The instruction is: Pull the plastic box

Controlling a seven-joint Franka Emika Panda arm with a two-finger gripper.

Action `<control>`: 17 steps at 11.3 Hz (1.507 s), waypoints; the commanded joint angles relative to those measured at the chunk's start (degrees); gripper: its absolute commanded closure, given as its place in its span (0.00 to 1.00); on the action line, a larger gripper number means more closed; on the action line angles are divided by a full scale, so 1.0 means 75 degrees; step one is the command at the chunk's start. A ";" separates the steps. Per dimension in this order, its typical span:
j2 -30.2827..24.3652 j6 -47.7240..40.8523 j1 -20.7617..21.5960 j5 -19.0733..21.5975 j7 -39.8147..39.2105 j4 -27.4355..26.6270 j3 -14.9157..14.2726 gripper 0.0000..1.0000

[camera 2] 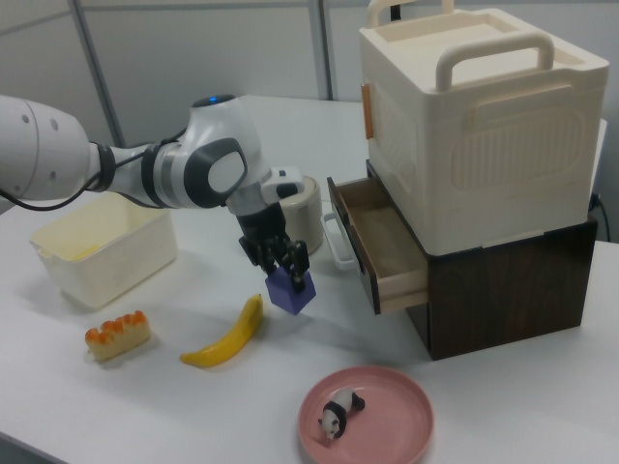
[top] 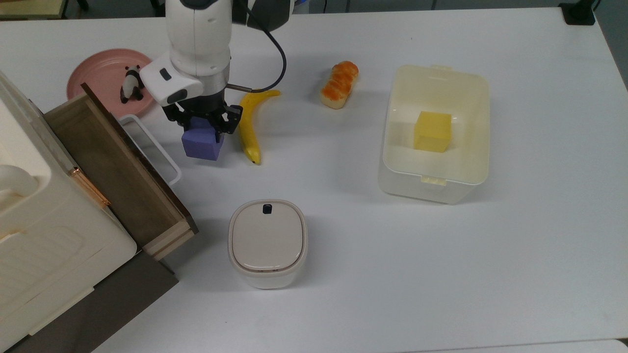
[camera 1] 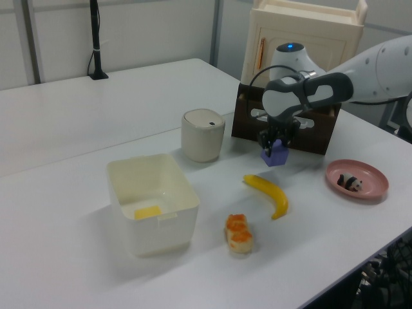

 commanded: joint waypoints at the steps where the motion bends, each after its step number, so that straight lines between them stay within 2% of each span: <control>1: 0.0080 -0.0010 0.0001 -0.0078 0.0124 -0.0201 -0.0021 0.11; 2: 0.0081 -0.0010 0.0001 -0.0078 0.0147 -0.0224 -0.0021 0.00; 6: 0.0046 -0.0010 0.0094 -0.0066 0.0404 -0.0154 0.0002 0.00; 9: -0.0037 0.0013 0.0409 -0.0078 0.0207 -0.0026 0.0493 0.00; 12: -0.0060 0.0013 0.0621 -0.0055 -0.0356 0.0138 0.1301 0.00; 14: -0.0048 -0.0010 0.0854 0.0027 -0.0274 0.0769 0.1420 0.00; 16: -0.0118 -0.0069 0.0903 0.0587 -0.0286 0.1425 0.1630 0.00; 17: -0.0130 -0.0069 0.0972 0.0636 -0.0309 0.1544 0.1724 0.00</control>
